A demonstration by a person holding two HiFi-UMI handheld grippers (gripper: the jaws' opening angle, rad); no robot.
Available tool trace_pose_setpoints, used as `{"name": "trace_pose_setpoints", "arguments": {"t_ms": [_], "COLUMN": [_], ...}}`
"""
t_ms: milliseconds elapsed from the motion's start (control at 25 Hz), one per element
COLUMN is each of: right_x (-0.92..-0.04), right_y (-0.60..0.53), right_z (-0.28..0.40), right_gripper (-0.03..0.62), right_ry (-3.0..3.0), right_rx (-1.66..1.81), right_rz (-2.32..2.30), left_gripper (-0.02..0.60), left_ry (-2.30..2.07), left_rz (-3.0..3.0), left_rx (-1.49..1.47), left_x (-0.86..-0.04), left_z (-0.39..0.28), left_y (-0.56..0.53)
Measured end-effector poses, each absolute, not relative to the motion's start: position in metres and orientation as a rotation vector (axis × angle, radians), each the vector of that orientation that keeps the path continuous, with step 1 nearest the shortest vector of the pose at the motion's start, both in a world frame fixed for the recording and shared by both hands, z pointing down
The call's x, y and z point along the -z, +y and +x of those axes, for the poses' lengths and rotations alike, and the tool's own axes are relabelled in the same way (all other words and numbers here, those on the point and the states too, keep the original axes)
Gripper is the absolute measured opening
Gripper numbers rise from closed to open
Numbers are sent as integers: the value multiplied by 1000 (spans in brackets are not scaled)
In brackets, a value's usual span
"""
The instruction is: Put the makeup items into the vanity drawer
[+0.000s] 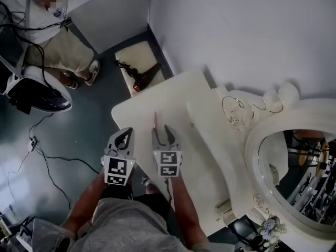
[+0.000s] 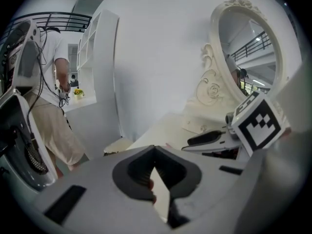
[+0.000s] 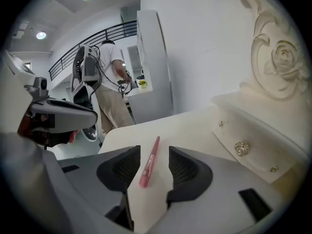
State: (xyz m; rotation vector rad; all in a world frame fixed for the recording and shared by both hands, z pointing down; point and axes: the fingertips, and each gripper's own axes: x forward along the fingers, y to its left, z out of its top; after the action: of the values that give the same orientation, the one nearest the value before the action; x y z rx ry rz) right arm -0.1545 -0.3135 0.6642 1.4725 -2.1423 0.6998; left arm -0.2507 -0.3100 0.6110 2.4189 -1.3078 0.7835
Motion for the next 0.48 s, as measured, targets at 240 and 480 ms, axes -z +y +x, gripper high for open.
{"name": "trace_pose_setpoints", "arguments": {"t_ms": [240, 480], "right_x": [-684, -690], "right_y": [-322, -324], "right_z": [-162, -167], "right_gripper": [183, 182], "right_ry": [-2084, -2060], "right_rx": [-730, -716], "right_rz": [1396, 1364], "left_gripper": [2, 2], "left_ry": [-1323, -1332], "left_rz": [2385, 2375], "left_rx": [-790, -788], "left_x": [-618, -620], "left_z": [-260, -265], "left_y": [-312, -314]}}
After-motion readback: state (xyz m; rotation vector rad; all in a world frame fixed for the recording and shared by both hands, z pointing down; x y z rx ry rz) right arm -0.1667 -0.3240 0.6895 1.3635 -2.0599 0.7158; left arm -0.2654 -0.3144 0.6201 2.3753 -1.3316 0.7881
